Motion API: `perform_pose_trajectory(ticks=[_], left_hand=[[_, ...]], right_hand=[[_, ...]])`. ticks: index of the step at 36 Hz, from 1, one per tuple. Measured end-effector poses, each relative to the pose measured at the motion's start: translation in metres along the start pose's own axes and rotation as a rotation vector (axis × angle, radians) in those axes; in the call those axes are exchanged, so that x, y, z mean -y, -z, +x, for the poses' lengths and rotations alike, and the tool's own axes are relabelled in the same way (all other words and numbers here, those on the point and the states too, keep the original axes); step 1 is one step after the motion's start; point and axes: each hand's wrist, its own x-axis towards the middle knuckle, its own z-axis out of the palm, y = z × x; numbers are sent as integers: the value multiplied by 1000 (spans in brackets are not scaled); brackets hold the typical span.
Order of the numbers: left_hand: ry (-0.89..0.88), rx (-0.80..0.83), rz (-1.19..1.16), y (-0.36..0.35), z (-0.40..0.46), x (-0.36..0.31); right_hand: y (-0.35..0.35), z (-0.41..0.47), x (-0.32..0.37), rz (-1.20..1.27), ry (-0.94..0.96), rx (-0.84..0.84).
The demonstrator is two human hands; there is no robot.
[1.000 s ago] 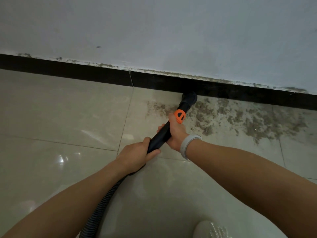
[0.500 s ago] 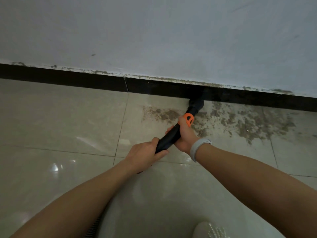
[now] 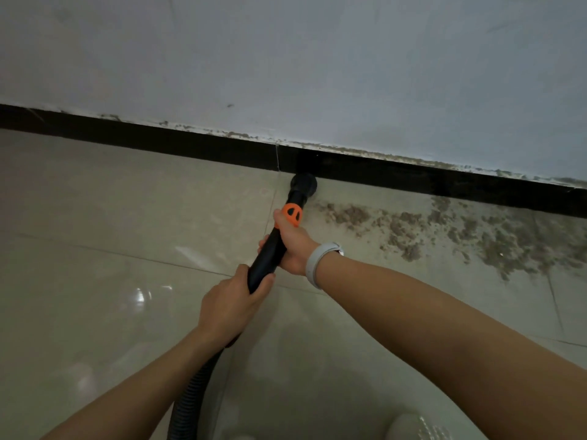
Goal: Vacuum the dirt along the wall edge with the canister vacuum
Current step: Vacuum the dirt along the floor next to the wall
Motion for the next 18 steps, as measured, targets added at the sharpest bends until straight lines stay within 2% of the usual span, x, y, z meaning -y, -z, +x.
perform_pose_trajectory(ticks=[4, 8, 18], left_hand=[[81, 46, -156, 10, -7, 23], [88, 79, -269, 16, -13, 35], [62, 155, -252, 10, -36, 36]], right_hand=[[-23, -5, -12, -58, -33, 42], [-31, -11, -20, -74, -50, 39], [-15, -17, -51, -54, -10, -77]])
